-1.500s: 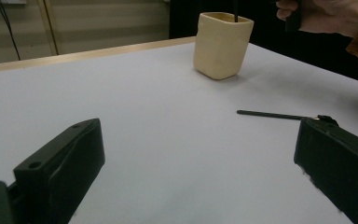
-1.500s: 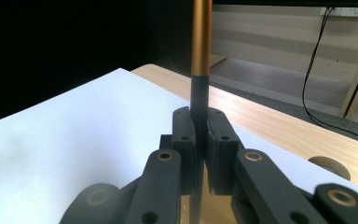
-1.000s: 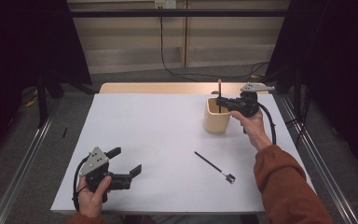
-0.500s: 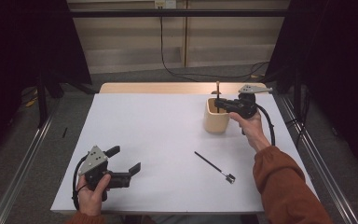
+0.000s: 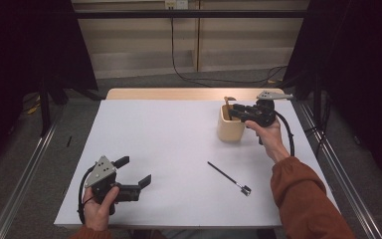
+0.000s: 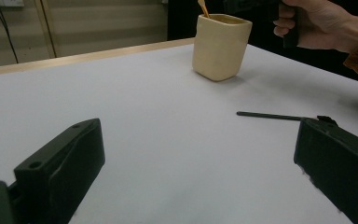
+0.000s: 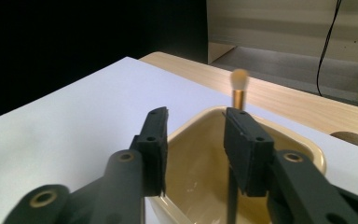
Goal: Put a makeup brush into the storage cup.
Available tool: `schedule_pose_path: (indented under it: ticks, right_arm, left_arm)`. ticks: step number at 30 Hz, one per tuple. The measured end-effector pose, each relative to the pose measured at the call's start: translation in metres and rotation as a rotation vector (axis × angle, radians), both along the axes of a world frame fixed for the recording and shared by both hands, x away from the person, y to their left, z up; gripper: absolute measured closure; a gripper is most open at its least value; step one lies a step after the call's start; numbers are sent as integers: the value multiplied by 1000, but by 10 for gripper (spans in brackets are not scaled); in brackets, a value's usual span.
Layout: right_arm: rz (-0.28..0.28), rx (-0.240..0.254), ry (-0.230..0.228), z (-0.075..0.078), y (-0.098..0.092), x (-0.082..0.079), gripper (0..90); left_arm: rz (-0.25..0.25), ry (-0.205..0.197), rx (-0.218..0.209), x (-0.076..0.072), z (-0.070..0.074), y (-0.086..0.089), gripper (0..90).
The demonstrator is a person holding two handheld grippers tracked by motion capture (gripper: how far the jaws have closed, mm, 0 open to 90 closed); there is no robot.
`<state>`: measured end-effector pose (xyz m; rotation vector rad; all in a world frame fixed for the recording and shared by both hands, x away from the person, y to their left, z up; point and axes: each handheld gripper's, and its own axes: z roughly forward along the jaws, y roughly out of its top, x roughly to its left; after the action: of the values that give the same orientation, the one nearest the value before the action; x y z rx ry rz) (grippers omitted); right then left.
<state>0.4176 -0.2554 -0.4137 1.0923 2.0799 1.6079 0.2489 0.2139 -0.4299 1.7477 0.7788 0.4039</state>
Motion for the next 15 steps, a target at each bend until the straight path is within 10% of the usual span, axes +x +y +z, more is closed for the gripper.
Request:
schedule_pose_path:
  ticks: [8,15]
  right_arm:
    - [-7,0,-34,5,1,-5,258]
    - [18,-5,-50,6,0,-12,188]
  left_arm:
    - [4,4,-12,0,0,1,15]
    - [-2,-6,-11,0,1,1,14]
